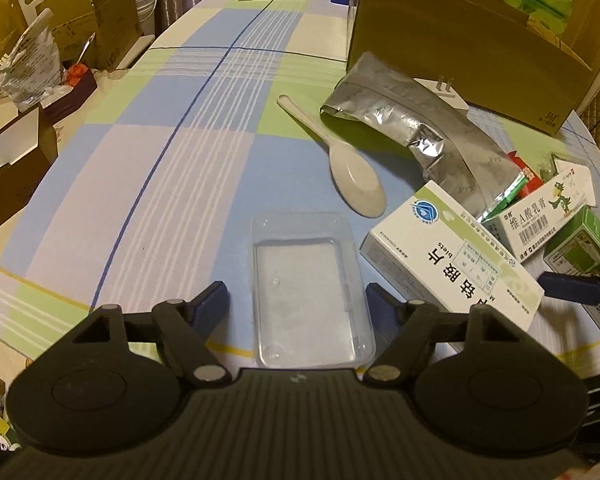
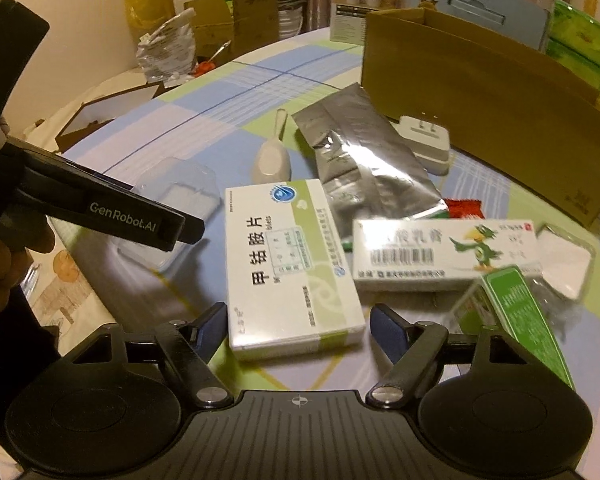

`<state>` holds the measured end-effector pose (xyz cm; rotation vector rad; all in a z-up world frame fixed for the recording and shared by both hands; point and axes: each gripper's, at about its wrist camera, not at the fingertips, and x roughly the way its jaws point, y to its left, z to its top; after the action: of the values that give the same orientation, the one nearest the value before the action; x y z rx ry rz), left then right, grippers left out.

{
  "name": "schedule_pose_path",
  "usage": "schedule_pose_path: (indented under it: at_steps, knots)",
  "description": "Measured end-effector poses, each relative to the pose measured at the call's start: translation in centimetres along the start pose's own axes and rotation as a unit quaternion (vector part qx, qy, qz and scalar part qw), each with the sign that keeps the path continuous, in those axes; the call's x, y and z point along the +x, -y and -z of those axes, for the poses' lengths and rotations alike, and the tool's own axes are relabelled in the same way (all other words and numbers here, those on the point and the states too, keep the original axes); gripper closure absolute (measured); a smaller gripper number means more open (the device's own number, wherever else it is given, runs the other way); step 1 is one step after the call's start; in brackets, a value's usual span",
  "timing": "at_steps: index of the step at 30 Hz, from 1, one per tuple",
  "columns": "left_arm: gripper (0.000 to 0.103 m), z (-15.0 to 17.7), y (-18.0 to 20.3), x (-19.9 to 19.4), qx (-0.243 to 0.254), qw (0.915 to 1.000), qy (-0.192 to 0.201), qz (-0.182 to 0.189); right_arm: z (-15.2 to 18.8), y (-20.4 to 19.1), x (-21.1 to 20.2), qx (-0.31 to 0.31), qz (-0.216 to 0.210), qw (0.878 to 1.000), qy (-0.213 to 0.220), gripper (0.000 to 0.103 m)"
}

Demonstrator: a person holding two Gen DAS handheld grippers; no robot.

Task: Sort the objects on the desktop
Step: 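Grasp the clear tray with the left tool while the right grasps the white-green box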

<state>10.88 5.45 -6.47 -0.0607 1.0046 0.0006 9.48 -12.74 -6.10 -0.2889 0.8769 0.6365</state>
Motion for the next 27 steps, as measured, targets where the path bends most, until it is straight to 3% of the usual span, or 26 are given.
schedule_pose_path:
  at_steps: [27]
  knots:
    - [0.035,-0.9,-1.0,0.5,0.031,0.9994,-0.004,0.012,-1.7,0.1,2.7,0.016,-0.025,1.000,0.002,0.031]
